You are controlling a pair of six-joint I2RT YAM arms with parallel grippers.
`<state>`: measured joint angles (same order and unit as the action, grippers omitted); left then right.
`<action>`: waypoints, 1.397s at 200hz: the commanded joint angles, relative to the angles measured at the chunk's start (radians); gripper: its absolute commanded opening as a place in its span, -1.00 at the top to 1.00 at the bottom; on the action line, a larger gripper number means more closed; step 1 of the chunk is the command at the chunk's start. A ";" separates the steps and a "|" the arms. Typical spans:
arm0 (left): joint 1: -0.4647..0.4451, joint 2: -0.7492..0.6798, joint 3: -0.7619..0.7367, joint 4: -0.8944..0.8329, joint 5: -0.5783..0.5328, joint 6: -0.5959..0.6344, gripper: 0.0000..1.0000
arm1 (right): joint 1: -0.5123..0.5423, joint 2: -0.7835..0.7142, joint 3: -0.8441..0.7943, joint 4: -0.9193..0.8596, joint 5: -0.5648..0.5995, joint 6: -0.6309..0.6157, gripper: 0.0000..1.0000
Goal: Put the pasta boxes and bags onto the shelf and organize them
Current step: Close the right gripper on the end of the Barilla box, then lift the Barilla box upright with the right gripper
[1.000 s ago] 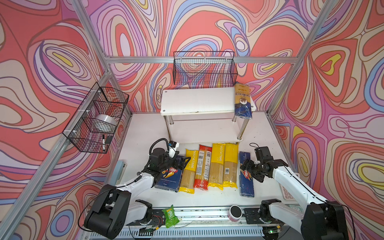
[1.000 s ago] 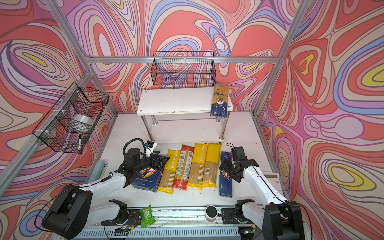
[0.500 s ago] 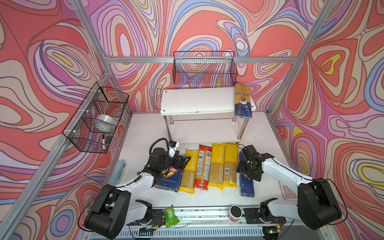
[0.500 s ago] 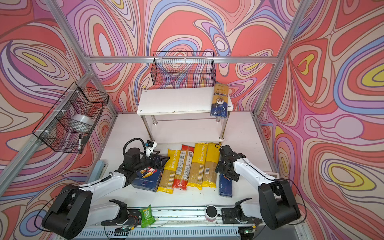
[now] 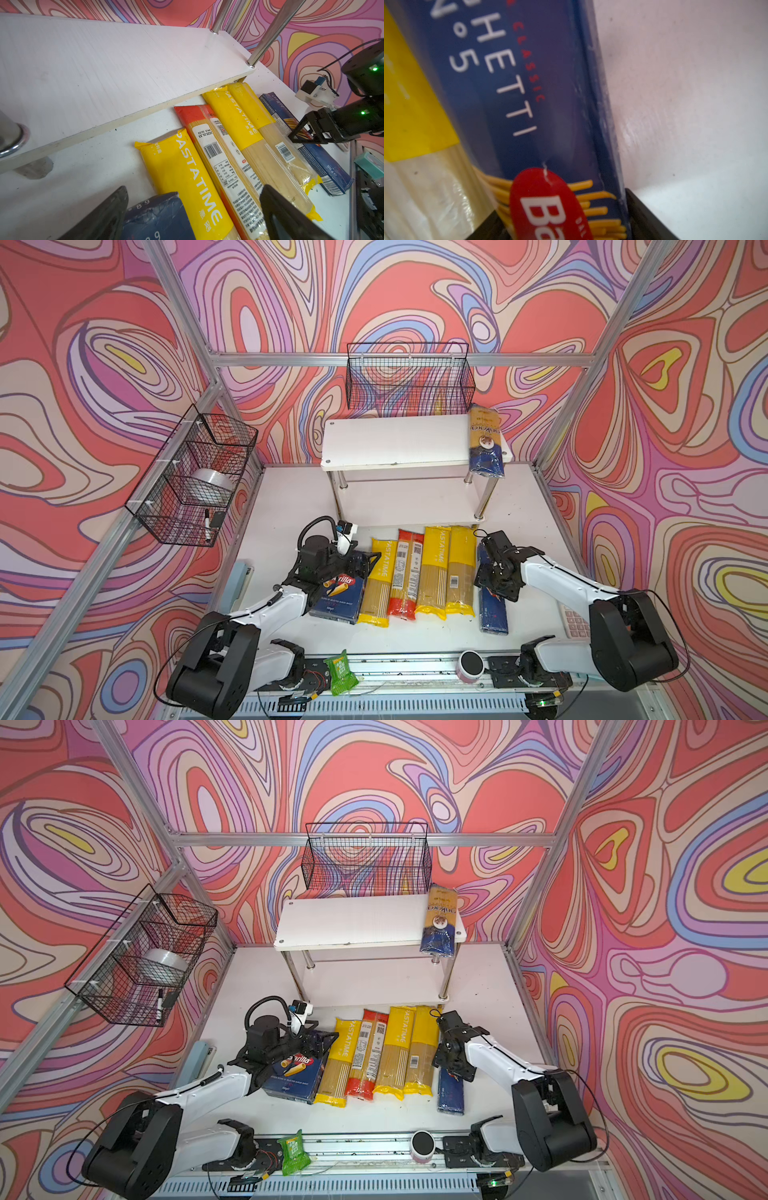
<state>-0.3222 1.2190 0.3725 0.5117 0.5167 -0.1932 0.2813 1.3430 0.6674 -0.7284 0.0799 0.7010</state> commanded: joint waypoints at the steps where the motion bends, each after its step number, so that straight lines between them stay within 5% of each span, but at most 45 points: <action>1: -0.006 -0.024 0.011 -0.029 -0.017 0.024 -1.00 | 0.005 -0.011 -0.015 0.048 0.015 0.008 -0.44; 150: -0.005 -0.038 0.005 -0.024 -0.022 0.015 -1.00 | 0.005 -0.187 0.086 0.001 0.033 -0.024 0.35; 279: -0.005 -0.033 0.006 -0.022 -0.029 0.014 -1.00 | 0.005 -0.276 0.450 -0.220 0.139 -0.145 0.46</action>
<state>-0.3222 1.1923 0.3725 0.4896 0.4889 -0.1844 0.2813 1.0962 1.0290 -0.9520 0.1669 0.5991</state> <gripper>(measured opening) 0.999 0.378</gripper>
